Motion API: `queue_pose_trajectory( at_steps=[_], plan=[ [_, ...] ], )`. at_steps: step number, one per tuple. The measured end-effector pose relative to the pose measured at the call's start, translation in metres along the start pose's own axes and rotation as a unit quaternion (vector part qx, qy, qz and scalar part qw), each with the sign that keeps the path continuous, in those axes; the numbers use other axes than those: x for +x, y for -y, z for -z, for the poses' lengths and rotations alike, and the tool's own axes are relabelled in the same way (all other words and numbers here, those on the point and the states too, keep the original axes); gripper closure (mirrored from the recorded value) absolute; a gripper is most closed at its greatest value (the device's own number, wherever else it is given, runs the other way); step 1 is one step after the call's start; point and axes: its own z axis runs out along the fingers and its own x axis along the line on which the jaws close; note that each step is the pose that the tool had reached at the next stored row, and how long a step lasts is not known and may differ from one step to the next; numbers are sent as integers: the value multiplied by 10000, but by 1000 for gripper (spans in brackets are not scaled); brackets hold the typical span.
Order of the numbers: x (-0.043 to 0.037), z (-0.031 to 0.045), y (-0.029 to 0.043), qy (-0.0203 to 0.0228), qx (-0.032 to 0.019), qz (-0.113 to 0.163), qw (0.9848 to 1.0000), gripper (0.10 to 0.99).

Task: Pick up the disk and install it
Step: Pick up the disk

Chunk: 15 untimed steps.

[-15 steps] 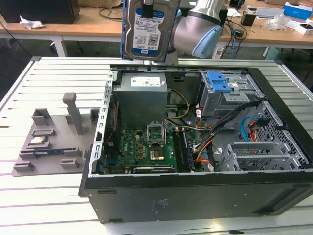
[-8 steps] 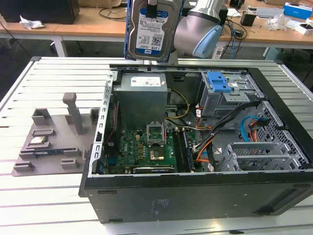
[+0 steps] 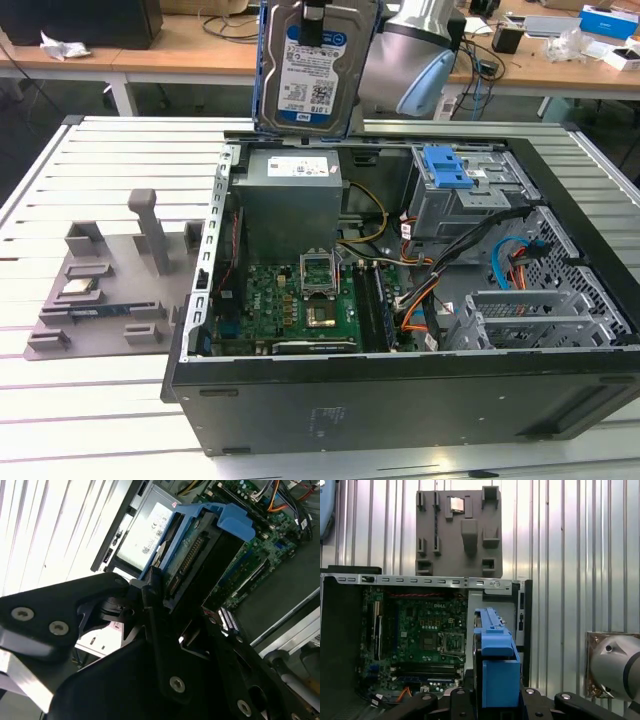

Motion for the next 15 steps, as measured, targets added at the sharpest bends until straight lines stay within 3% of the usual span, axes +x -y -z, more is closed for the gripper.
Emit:
queue_pose_trajectory(
  at_steps=[15],
  plan=[
    [411,-2,-7,0,0,0,10000,722]
  ],
)
